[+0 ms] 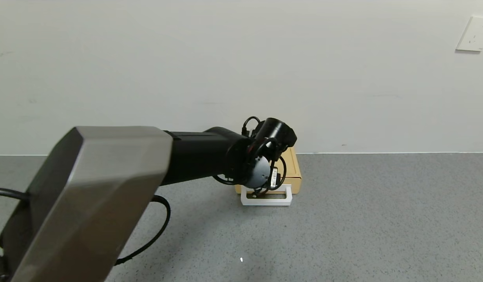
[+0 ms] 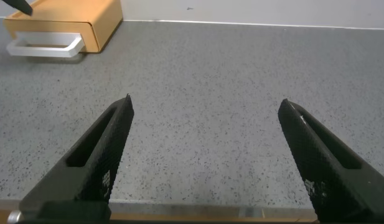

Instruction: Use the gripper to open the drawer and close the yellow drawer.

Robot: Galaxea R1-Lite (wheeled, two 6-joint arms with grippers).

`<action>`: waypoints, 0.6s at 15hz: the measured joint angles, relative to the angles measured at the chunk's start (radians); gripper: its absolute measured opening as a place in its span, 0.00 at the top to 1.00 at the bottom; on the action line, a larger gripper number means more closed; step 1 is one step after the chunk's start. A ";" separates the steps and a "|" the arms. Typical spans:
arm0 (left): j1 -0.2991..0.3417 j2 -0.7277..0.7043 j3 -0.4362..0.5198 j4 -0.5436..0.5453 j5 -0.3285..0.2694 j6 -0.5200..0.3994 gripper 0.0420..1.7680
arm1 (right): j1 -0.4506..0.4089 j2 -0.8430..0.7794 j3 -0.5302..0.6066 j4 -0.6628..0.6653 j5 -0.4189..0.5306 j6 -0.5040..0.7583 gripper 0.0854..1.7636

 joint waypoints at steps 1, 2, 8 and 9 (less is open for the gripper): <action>0.006 -0.031 0.004 0.013 -0.004 0.011 0.03 | 0.000 0.000 0.000 0.000 0.000 0.000 0.03; 0.016 -0.067 0.011 0.021 -0.014 0.025 0.03 | 0.000 0.000 0.000 0.000 0.000 0.000 0.03; 0.162 -0.322 0.135 0.003 -0.336 0.154 0.03 | 0.000 0.000 0.000 0.000 0.000 0.000 0.03; 0.198 -0.368 0.175 -0.027 -0.400 0.166 0.03 | 0.000 0.000 0.000 0.000 0.000 0.000 0.03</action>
